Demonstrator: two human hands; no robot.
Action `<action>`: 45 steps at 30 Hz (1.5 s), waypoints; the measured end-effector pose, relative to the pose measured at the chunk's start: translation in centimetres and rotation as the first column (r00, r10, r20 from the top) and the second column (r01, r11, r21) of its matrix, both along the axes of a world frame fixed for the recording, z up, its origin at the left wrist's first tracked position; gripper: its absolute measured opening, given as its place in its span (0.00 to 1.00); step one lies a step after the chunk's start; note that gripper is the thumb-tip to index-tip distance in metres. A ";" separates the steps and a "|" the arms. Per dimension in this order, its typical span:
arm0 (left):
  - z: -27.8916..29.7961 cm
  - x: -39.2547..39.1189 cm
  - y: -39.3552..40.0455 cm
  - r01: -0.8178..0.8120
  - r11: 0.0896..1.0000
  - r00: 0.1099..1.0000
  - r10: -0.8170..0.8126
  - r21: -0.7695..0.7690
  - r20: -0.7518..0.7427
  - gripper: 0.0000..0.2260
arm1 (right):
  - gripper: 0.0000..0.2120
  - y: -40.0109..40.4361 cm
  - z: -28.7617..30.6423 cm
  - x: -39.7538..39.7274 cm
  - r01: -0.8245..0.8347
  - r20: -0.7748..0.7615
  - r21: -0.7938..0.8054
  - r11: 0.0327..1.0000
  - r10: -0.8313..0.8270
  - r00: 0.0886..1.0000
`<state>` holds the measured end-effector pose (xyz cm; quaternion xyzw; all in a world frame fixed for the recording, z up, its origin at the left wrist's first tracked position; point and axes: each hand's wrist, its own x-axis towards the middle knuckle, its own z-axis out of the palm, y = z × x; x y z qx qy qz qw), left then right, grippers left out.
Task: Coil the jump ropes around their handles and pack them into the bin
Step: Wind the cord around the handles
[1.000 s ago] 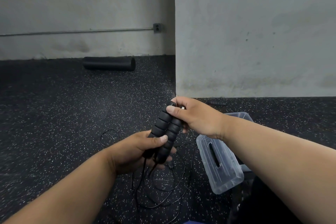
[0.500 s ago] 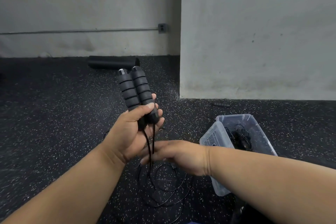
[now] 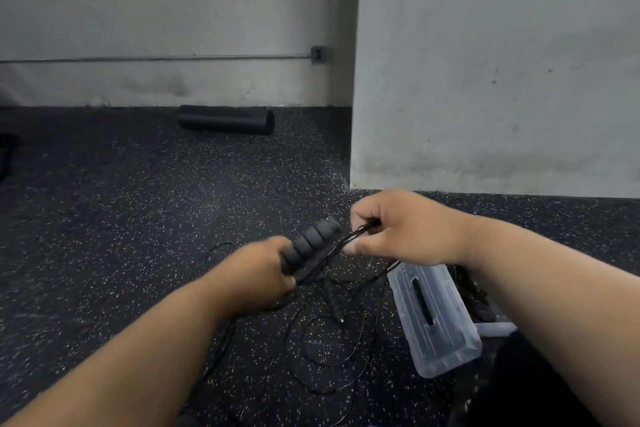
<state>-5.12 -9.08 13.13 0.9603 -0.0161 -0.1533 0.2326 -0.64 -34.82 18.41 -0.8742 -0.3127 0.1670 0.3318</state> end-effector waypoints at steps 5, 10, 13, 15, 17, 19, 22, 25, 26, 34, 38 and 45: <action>0.0 -3.5 -4.8 0.403 0.914 0.914 -0.404 0.048 0.035 0.09 | 0.16 0.3 -0.5 1.4 0.020 -0.124 0.109 0.994 -0.007 0.992; 1.9 -3.0 -4.7 0.182 0.939 0.945 -0.085 -0.291 0.317 0.10 | 0.15 1.3 -5.5 1.3 0.150 -0.345 0.206 0.967 -0.071 0.936; 1.2 -1.3 -2.7 -0.150 0.903 0.942 0.254 -0.403 0.218 0.07 | 0.21 2.8 -7.2 0.1 0.139 -0.322 0.070 0.988 -0.110 0.940; 0.3 -0.1 -1.3 -0.302 0.878 0.916 0.375 -0.372 0.141 0.08 | 0.17 3.7 -7.7 -1.0 0.089 -0.292 -0.026 0.996 -0.093 0.952; -0.6 0.6 -0.3 -0.347 0.910 0.914 0.382 -0.228 0.134 0.12 | 0.11 4.0 -7.4 -2.1 -0.021 -0.138 -0.199 0.980 -0.006 0.990; -1.8 0.9 0.3 -0.257 0.965 0.950 0.242 0.053 0.199 0.14 | 0.08 4.2 -6.5 -3.2 -0.133 0.015 -0.358 0.924 0.149 0.989; -3.3 0.2 -0.7 -0.091 0.951 0.984 0.041 0.296 0.172 0.08 | 0.09 4.3 -4.3 -3.6 -0.198 0.178 -0.441 0.875 0.302 0.937; -3.6 -1.1 -3.0 0.137 0.925 0.973 -0.192 0.353 0.125 0.08 | 0.11 3.5 -2.7 -1.8 -0.134 0.254 -0.355 0.925 0.234 0.938; -3.3 -1.4 -3.6 0.186 0.916 0.958 -0.250 0.356 0.141 0.09 | 0.13 3.0 -2.4 -0.9 -0.092 0.222 -0.276 0.957 0.156 0.962; -1.1 -2.2 -3.9 0.227 0.961 0.947 -0.255 0.155 0.192 0.09 | 0.18 1.1 -4.8 1.5 0.028 -0.373 0.033 0.999 -0.014 0.928; -0.4 -2.3 -3.6 0.218 0.951 0.954 -0.254 0.219 0.156 0.09 | 0.28 2.4 -4.3 0.4 0.014 -0.373 -0.065 0.998 -0.037 0.927; -0.3 -3.7 -5.5 0.172 0.937 0.953 -0.236 0.303 0.189 0.09 | 0.40 2.5 -4.4 -0.5 -0.073 -0.356 -0.258 0.963 -0.024 0.934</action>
